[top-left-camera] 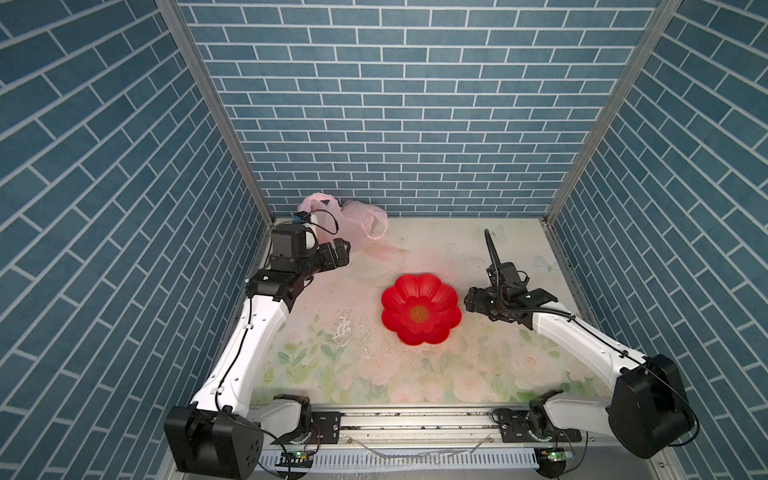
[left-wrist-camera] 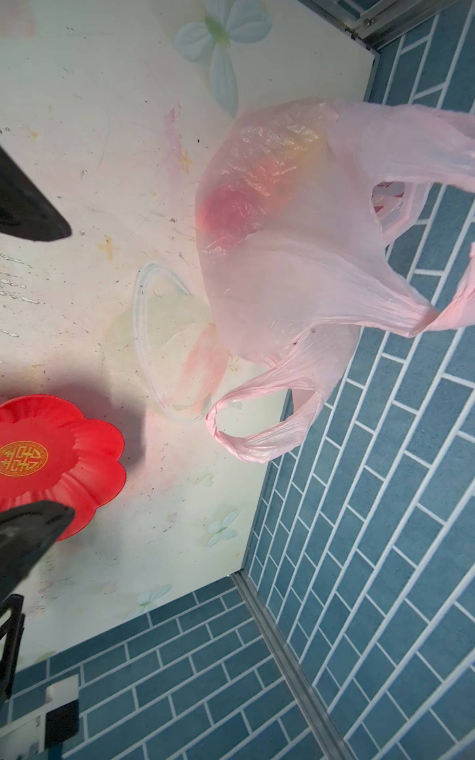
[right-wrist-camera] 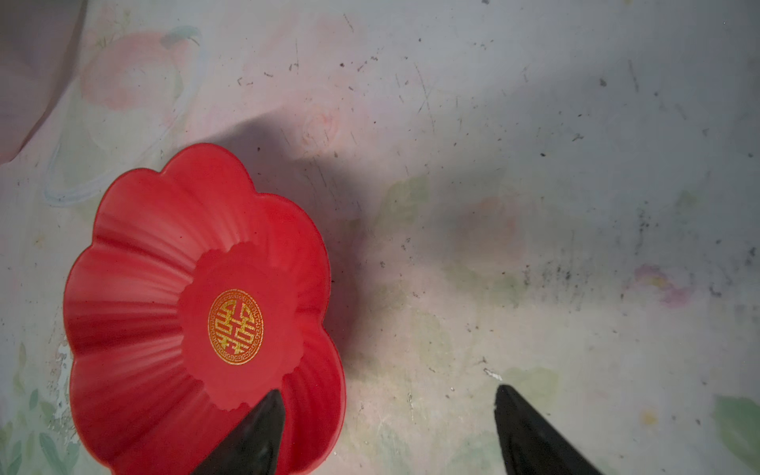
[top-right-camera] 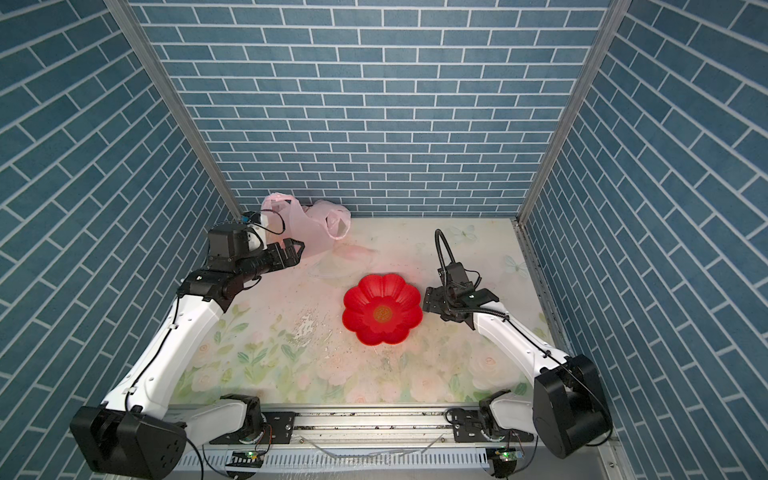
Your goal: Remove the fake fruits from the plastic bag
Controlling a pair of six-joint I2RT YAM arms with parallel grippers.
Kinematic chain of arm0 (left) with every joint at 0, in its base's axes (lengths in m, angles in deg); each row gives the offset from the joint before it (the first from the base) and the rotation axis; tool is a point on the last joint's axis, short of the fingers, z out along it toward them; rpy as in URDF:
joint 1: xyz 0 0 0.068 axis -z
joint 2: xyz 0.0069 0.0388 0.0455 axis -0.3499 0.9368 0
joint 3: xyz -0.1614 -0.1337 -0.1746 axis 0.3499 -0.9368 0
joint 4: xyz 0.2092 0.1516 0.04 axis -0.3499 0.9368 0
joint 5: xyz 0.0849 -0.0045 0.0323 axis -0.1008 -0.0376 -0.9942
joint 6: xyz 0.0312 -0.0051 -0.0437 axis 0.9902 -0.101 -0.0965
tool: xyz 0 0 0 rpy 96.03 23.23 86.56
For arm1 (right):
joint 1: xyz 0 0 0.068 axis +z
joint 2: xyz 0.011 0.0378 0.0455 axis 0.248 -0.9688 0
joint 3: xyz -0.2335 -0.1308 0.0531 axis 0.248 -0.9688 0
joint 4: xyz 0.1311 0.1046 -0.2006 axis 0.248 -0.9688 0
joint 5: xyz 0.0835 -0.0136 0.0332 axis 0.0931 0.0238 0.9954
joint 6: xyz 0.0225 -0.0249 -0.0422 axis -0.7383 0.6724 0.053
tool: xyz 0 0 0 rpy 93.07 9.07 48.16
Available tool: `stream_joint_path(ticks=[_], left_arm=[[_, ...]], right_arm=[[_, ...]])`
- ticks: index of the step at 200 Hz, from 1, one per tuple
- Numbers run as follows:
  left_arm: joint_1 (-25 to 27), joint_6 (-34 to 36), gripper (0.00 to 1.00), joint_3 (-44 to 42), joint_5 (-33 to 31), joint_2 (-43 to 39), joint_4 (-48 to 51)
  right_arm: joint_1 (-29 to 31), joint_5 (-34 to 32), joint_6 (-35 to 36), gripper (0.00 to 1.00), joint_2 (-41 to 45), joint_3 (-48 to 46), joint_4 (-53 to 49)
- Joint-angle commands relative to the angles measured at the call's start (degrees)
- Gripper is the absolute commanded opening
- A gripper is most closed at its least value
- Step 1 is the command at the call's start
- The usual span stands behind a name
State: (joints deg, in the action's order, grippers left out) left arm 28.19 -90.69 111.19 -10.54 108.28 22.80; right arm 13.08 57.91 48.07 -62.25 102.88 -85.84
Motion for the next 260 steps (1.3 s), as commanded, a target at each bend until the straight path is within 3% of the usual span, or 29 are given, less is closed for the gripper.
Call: stream_joint_path(ticks=[1, 61, 93, 130, 174, 260], left_arm=[[0.80, 1.53, 0.99, -1.46, 4.47, -1.48, -2.16], [1.13, 1.45, 0.99, -1.49, 4.62, -0.96, -1.66], [1.21, 1.59, 0.99, -1.34, 4.53, -0.55, -1.41], [1.26, 1.38, 0.99, -1.42, 4.55, -0.34, -1.41], [1.26, 1.25, 0.99, -1.45, 4.71, -0.30, -1.32], [1.26, 0.85, 0.99, -1.25, 4.05, -1.49, -0.87]], right_arm=[[1.53, 1.15, -4.62, 0.74, -2.24, 0.38, 1.61], [4.53, 3.31, -5.09, 0.67, -10.71, 2.65, 3.80], [5.47, 5.25, -5.09, 0.56, -14.63, 4.04, 5.44], [6.23, 6.04, -5.59, 0.27, -16.79, 4.55, 5.69], [6.38, 4.84, -7.26, 0.00, -13.57, 1.32, 5.81], [6.09, -2.10, -11.86, 0.00, 2.16, -8.88, -4.21]])
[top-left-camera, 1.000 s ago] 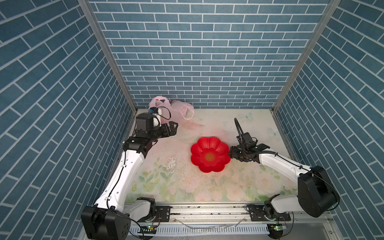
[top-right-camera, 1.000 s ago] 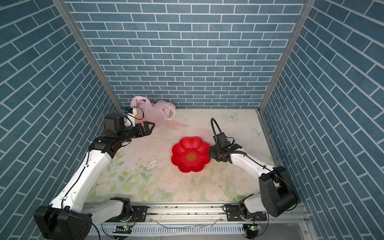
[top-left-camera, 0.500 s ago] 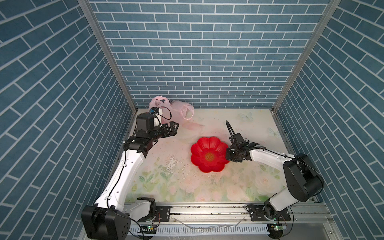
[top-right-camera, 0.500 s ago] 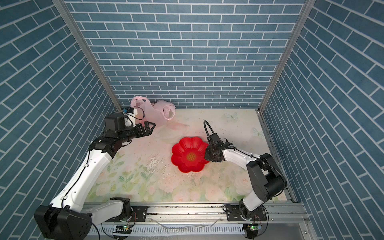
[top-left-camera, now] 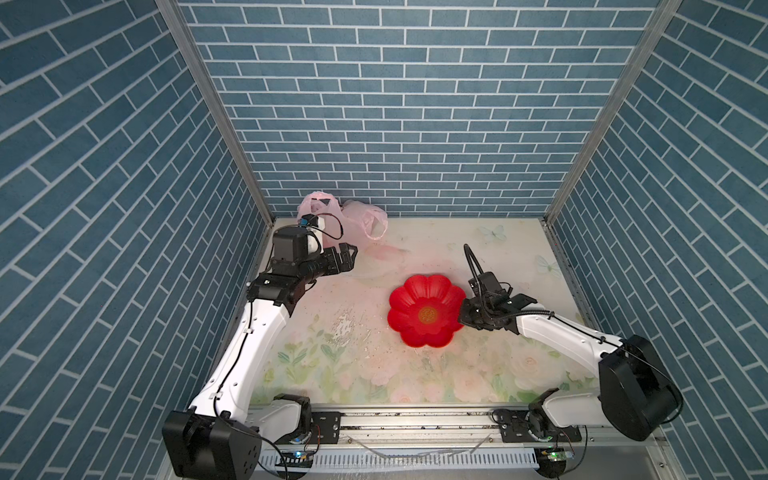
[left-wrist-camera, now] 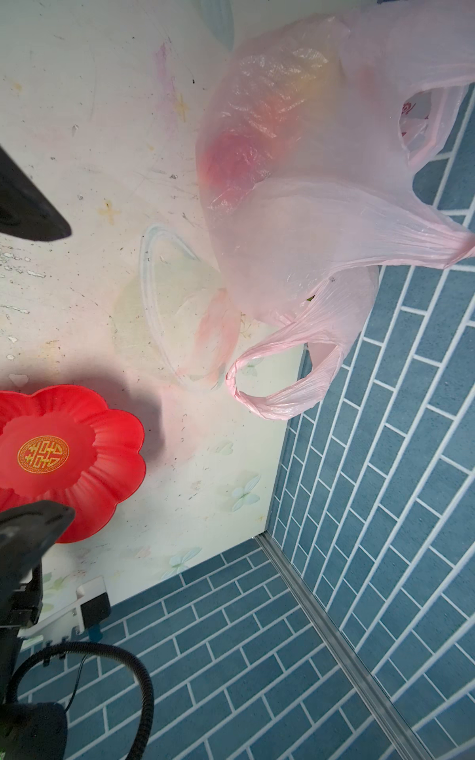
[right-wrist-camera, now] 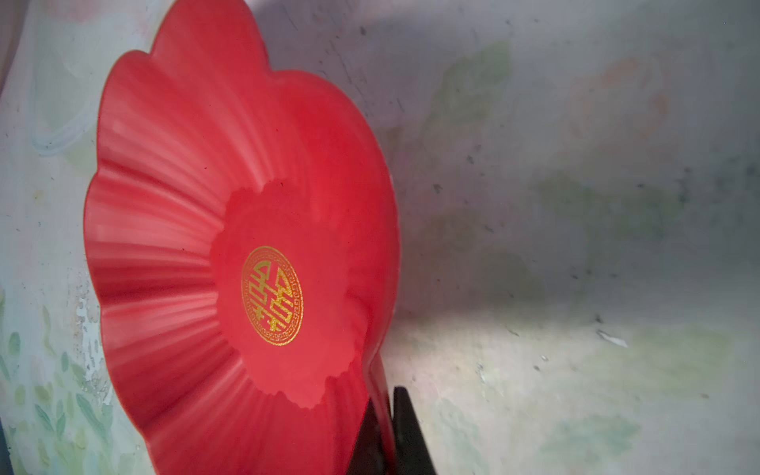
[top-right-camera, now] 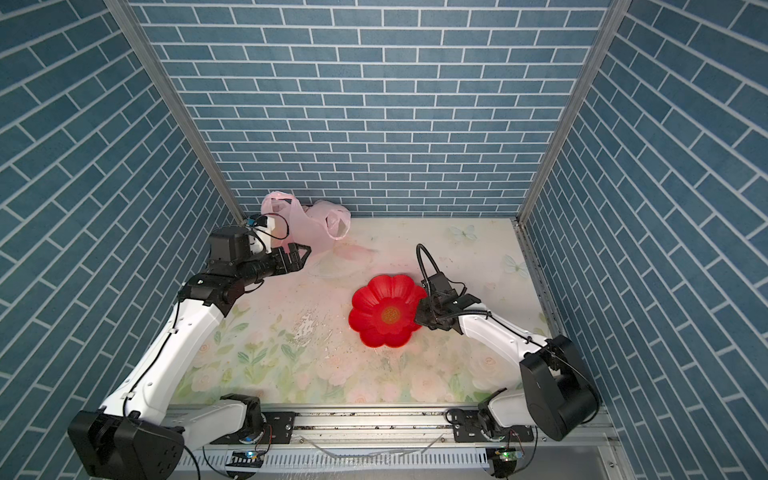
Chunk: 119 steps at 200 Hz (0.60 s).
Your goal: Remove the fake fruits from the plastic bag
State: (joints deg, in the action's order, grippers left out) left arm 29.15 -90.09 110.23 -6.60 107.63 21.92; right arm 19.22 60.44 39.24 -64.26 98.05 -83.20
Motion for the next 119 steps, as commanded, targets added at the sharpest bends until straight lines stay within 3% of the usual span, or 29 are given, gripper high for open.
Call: stream_joint_path(ticks=[1, 71, 104, 119], left_arm=[[0.30, 0.20, 0.99, -0.29, 0.11, -0.83, 0.00], [0.30, -0.67, 0.99, -0.04, -0.20, 1.34, 0.40], [0.30, -1.05, 0.99, 1.75, -3.19, 3.37, 3.08], [0.30, -1.46, 0.99, 3.18, -4.76, 4.49, 4.54]], right_arm=[[-0.07, -4.70, -3.11, 0.00, 4.42, -4.17, -6.96], [-0.07, -4.06, -6.98, 0.00, 18.80, -13.46, -13.55], [-0.07, -3.80, -6.89, 0.09, 16.72, -13.57, -10.97], [-0.06, -3.95, -6.72, 0.18, 15.17, -12.95, -9.64]])
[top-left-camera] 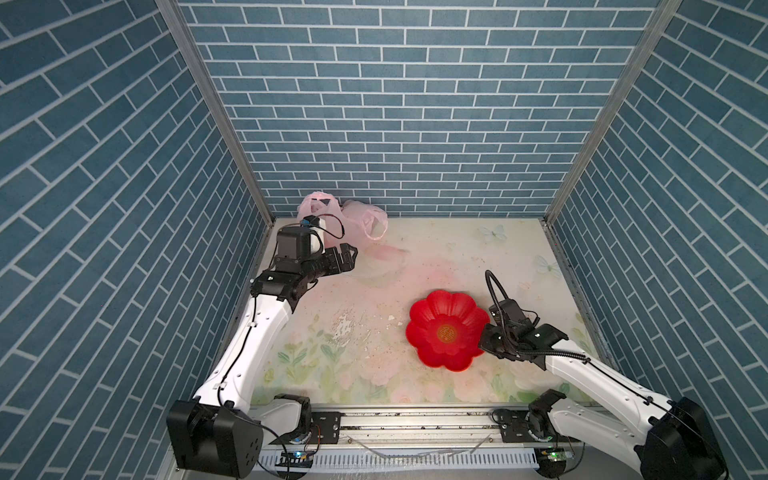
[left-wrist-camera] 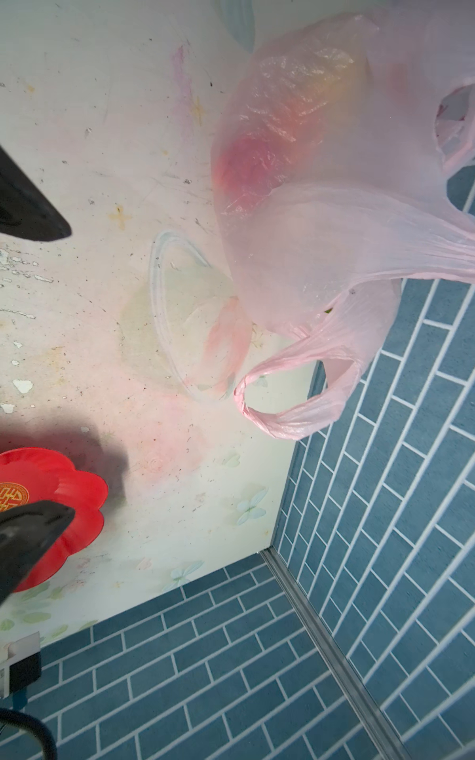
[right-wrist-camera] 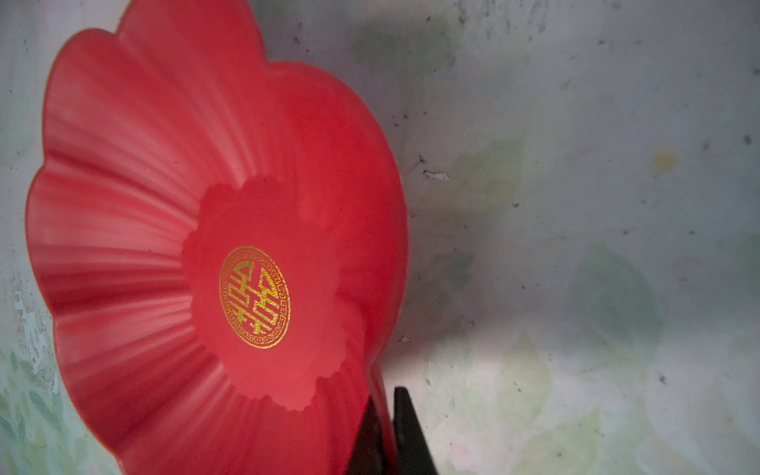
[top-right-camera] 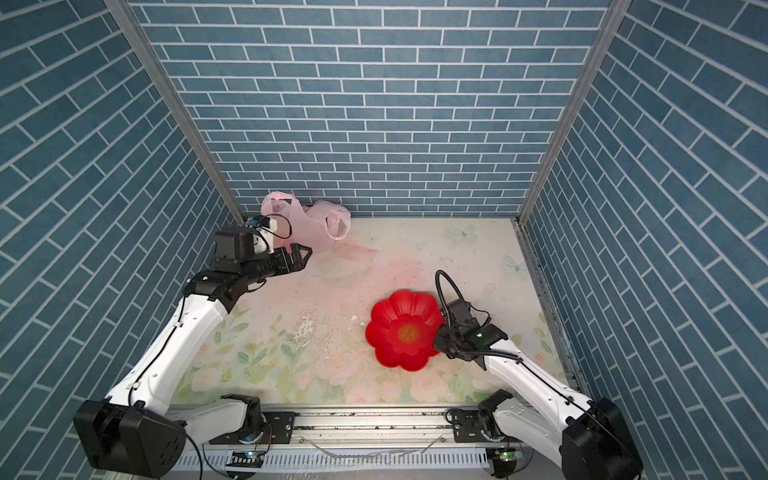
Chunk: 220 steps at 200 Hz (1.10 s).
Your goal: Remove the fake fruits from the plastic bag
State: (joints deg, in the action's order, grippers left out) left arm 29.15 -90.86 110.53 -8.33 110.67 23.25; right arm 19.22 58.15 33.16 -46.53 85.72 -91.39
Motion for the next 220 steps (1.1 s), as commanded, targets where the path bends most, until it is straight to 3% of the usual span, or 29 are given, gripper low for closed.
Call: stream_joint_path(ticks=[1, 44, 73, 146, 193, 220], left_arm=[[0.30, -0.69, 0.99, 2.94, -3.19, 1.52, 3.31], [0.30, -1.47, 0.99, 12.13, -11.02, 7.29, 11.15], [0.30, -3.78, 0.99, 20.71, -14.28, 12.63, 13.30], [0.30, -3.53, 0.99, 50.38, -26.22, 33.02, 26.15], [0.30, -1.13, 0.86, 53.47, -28.00, 39.02, 19.39], [0.30, -2.04, 0.83, 48.92, -27.53, 39.82, 9.68]], right_arm=[[-0.03, -1.66, -0.64, 0.18, -2.67, -0.64, -1.39], [-0.10, -2.01, 0.73, 0.51, -3.46, 2.38, -2.26], [-1.30, -2.76, 3.69, 0.64, -0.48, 5.95, -6.37], [-12.86, 0.46, 14.25, 0.67, 2.71, 16.04, -14.08], [-16.75, 2.25, 18.84, 0.68, -1.86, 21.24, -12.67], [-17.25, 3.07, 19.91, 0.67, -4.76, 24.23, -11.73]])
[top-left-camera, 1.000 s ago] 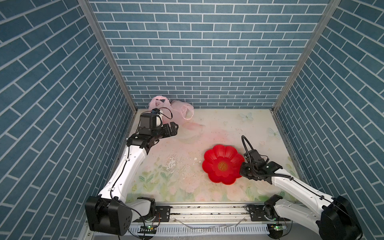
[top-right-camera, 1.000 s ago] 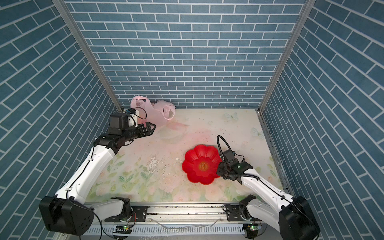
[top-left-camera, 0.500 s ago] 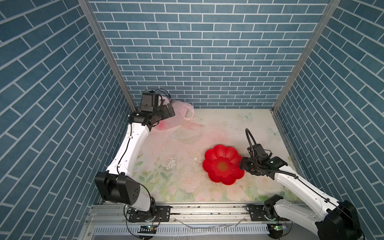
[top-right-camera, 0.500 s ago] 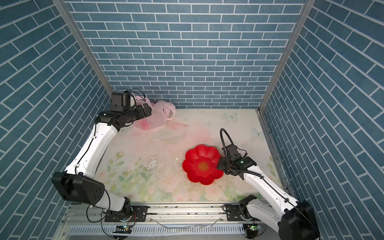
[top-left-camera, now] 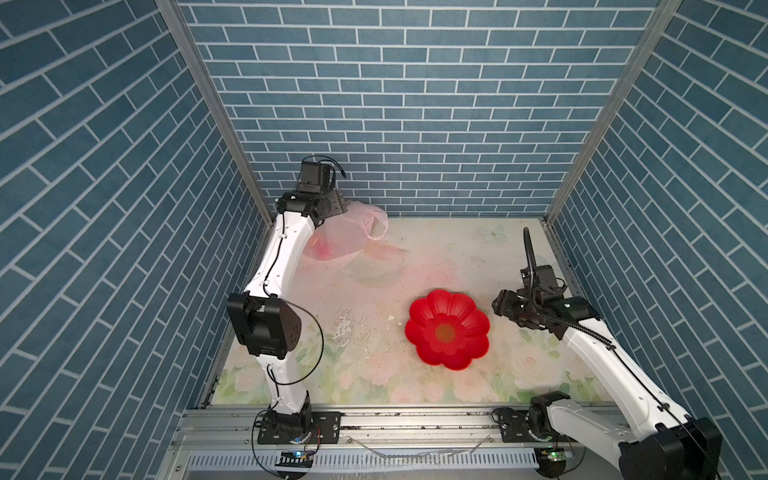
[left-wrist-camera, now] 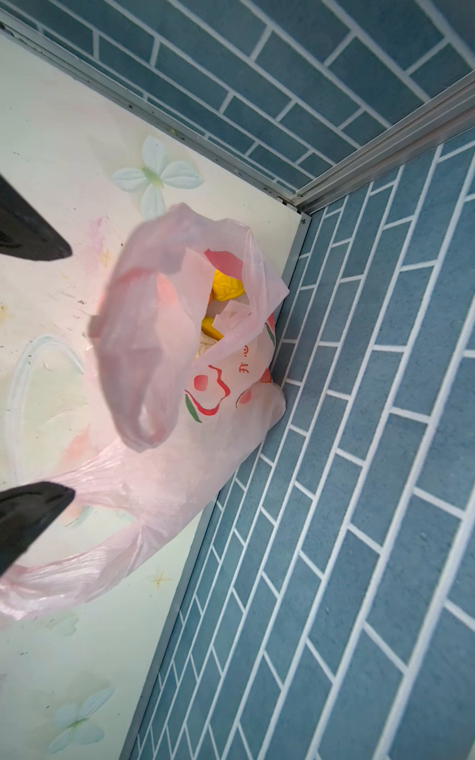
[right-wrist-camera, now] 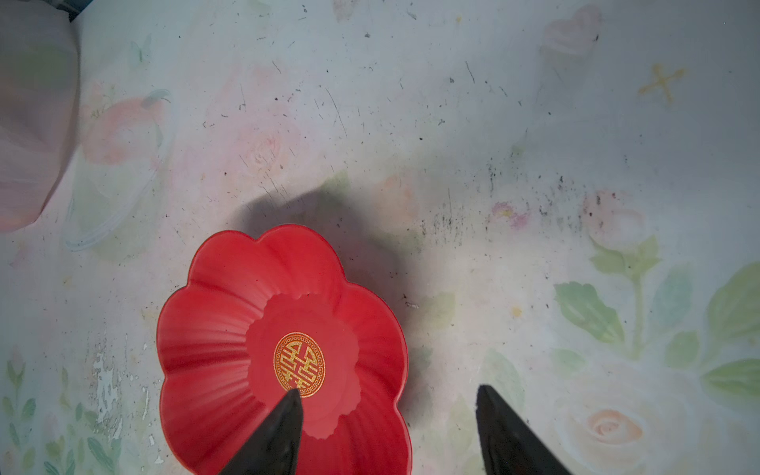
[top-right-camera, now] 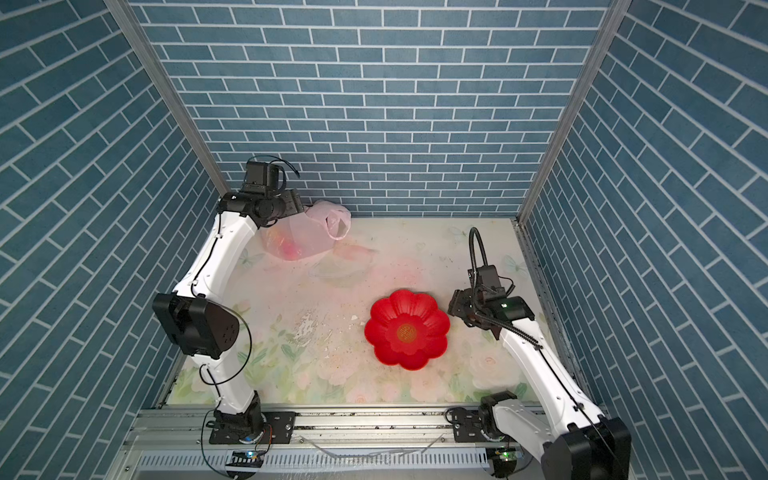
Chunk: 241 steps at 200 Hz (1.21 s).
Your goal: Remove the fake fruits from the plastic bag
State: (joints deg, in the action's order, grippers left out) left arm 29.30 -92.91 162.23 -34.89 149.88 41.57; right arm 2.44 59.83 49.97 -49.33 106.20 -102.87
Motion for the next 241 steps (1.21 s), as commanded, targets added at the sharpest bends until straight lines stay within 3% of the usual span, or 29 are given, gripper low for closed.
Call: stream_joint_path(ticks=[1, 30, 71, 121, 141, 163, 200, 241], left_arm=[[0.15, -0.05, 0.83, -3.00, -1.01, 0.61, -9.00], [0.15, -1.39, 0.82, -6.60, 0.76, 1.55, -17.98], [0.15, -2.46, 0.74, -5.05, 3.39, 5.57, -23.40], [0.15, -2.55, 0.40, -4.43, 6.74, 4.61, -17.91], [0.15, -2.24, 0.27, -9.83, 8.60, 0.12, -15.25], [0.15, -2.25, 0.21, -19.25, 12.01, -6.95, -14.12], [0.47, -3.10, 0.19, -38.29, 17.20, -21.36, -14.17], [1.92, -3.79, 0.18, -52.89, 17.75, -36.81, -8.67]], right_arm=[[-0.50, 1.39, 3.11, 0.67, -2.03, 3.87, -0.25], [-0.71, 1.40, 4.04, 0.67, -4.08, 5.69, 0.04], [-1.39, 1.39, 4.44, 0.67, -6.63, 6.27, 0.81], [-1.41, 4.08, 4.77, 0.67, -9.24, 7.97, 3.31], [-1.42, 5.80, 5.54, 0.66, -10.60, 9.05, 4.83], [-1.37, 8.13, 7.39, 0.63, -12.73, 11.33, 5.47], [0.76, 10.52, 10.87, 0.60, -15.54, 14.70, 7.52], [9.39, 7.01, 16.09, 0.59, -21.79, 22.78, 7.21]])
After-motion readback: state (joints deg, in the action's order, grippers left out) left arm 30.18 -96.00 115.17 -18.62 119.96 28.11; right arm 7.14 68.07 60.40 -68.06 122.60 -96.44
